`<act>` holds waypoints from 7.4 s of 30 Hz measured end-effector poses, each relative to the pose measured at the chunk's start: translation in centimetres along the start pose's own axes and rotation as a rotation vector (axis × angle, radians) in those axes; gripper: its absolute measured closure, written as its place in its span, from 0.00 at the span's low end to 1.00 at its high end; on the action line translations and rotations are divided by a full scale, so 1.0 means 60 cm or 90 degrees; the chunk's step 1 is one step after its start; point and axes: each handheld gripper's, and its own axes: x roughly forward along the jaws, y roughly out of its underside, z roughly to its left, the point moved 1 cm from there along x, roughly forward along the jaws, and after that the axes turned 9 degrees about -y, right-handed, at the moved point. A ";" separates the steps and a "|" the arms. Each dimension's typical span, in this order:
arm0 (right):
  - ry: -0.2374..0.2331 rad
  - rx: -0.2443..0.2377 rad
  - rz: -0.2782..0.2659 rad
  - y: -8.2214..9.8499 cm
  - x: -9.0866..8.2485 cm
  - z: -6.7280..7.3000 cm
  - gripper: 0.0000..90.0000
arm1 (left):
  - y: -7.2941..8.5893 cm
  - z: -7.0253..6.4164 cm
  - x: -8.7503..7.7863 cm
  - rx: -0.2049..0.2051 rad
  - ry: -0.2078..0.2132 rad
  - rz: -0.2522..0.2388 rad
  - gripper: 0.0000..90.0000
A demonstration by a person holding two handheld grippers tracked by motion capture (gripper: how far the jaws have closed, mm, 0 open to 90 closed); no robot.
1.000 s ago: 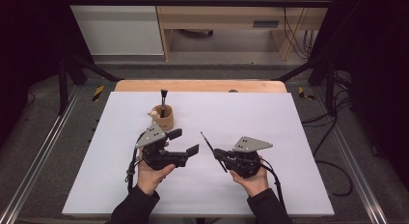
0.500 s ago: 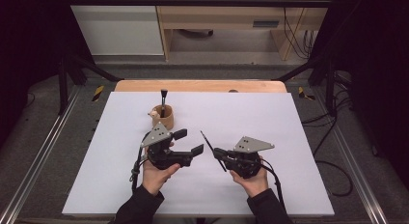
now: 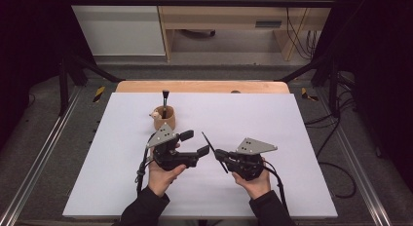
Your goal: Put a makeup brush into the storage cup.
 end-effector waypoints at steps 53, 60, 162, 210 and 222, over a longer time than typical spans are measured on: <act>-0.010 -0.018 -0.028 -0.003 0.010 0.018 0.95 | 0.020 -0.010 0.015 -0.083 0.008 -0.002 0.78; -0.012 -0.020 -0.030 -0.004 0.009 0.019 0.95 | 0.022 -0.010 0.017 -0.093 0.012 0.004 0.84; 0.191 0.078 -0.021 0.044 -0.120 -0.090 0.08 | -0.073 0.093 -0.088 0.037 -0.139 -0.003 0.94; 0.197 0.071 -0.002 0.052 -0.122 -0.092 0.07 | -0.142 0.180 -0.026 0.060 -0.221 0.042 0.94; 0.196 0.071 -0.003 0.051 -0.121 -0.092 0.07 | -0.146 0.205 -0.001 0.053 -0.237 0.048 0.94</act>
